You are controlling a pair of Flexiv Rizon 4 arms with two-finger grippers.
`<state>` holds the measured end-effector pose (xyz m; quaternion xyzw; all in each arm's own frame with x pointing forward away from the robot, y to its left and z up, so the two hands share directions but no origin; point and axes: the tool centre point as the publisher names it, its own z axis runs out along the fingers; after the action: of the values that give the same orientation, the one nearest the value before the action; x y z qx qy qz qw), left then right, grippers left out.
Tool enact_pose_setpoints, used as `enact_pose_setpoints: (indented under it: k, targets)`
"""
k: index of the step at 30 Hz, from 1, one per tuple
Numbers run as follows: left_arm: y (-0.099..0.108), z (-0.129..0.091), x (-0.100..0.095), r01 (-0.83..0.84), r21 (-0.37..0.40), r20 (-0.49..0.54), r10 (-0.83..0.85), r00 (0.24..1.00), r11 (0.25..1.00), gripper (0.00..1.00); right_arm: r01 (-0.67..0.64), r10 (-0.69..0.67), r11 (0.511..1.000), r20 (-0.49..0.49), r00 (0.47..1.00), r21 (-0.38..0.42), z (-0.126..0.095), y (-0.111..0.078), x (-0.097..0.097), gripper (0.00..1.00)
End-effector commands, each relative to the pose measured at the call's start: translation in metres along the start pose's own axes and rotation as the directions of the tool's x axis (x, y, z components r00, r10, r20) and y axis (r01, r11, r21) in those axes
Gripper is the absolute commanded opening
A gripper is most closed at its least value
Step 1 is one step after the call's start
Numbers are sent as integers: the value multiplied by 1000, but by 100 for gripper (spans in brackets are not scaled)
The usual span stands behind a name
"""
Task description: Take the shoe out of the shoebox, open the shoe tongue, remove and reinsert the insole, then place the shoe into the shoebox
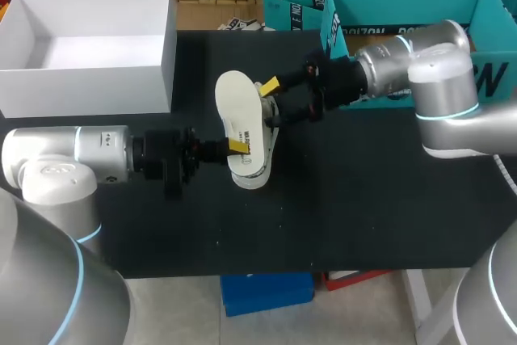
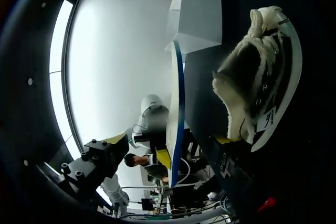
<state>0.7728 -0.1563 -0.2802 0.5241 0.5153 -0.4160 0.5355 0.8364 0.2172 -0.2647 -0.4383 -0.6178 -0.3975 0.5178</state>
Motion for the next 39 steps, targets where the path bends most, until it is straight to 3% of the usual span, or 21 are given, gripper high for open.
enact_pose_setpoints:
  k: [1,2,7,11,16,19,20,35,36,37,39]
  targets:
    - [-2,1,0,-3,-7,-3,3,1000,1000,0,-4,4,1000,0,1000,18,8,5,-1,87]
    - [-2,1,0,-3,-7,-3,3,1000,1000,0,-6,6,1000,-1,1000,19,10,6,-2,75]
    - [-2,1,0,-3,-7,-3,3,1000,1000,0,-12,12,1000,-10,1000,21,19,7,-7,60]
    - [-2,1,0,-3,-7,-3,3,1000,1000,0,-14,14,1000,-16,1000,18,25,9,-12,58]
    - [-2,1,0,-3,-7,-3,3,1000,1000,0,-16,16,1000,-22,1000,16,29,10,-14,49]
    - [-2,1,0,-3,-7,-3,3,1000,1000,0,-21,22,1000,-14,1000,11,30,11,-15,27]
    - [-2,1,0,-3,-7,-3,3,1000,1000,0,-25,25,1000,-6,1000,11,31,12,-15,0]
    - [-2,1,0,-3,-7,-3,3,1000,1000,0,-28,28,1000,1,1000,11,32,13,-16,0]
    - [-2,1,-2,8,-13,-24,-9,1000,1000,40,-28,28,1000,1,1000,11,32,13,-16,0]
    - [-2,1,-3,13,-14,-47,-13,999,1000,100,-28,28,1000,1,1000,11,32,13,-16,0]
    - [-2,-3,-9,15,-17,-86,-16,996,1000,100,-28,28,1000,1,1000,11,32,13,-16,0]
